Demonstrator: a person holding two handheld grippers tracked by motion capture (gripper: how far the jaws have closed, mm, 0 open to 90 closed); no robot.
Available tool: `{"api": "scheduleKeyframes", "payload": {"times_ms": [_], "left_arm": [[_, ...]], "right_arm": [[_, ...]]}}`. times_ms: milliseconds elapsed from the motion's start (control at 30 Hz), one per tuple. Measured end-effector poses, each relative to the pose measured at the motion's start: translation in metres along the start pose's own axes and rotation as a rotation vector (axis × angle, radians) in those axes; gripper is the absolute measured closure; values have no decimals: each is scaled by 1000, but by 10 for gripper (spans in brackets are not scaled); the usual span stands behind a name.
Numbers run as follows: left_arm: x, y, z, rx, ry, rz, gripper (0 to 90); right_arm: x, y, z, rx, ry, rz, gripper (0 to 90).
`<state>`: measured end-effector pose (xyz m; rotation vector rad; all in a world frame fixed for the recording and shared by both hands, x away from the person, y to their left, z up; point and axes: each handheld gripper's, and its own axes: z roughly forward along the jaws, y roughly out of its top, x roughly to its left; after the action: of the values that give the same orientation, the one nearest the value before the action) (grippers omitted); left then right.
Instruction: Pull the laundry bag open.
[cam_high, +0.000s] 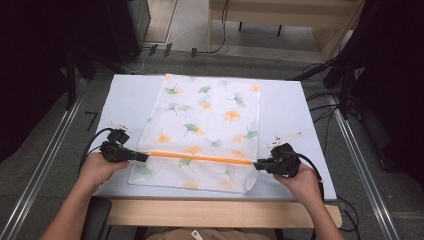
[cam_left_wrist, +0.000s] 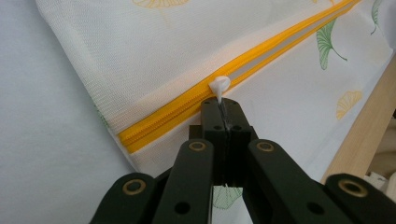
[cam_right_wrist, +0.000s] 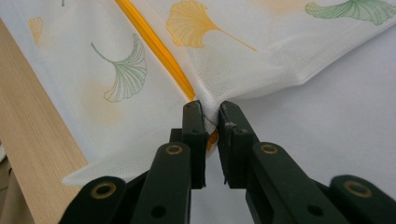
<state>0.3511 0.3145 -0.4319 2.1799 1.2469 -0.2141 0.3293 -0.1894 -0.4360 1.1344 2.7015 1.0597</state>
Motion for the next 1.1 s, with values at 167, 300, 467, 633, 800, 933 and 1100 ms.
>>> {"api": "scheduleKeyframes", "payload": {"times_ms": [167, 300, 467, 633, 800, 933, 1100], "left_arm": [[0, 0, -1, 0, -4, 2, 900], [1, 0, -1, -1, -4, -1, 900], [4, -2, -3, 4, 3, -14, 900], [8, -6, -6, 6, 29, -18, 900], [13, -11, -9, 11, 48, -29, 900], [14, -11, -11, 10, 40, -25, 900], [14, -11, -11, 1, 35, -34, 900]], "right_arm": [[0, 0, 0, 0, 2, 0, 832], [0, 0, 0, 0, 2, -1, 832], [0, 0, 0, -1, 2, -1, 832], [0, 0, 0, -1, 3, -1, 831], [0, 0, 0, 1, 1, 0, 831], [0, 0, 0, 3, 0, -1, 831], [0, 0, 0, 4, 0, 0, 831]]}}
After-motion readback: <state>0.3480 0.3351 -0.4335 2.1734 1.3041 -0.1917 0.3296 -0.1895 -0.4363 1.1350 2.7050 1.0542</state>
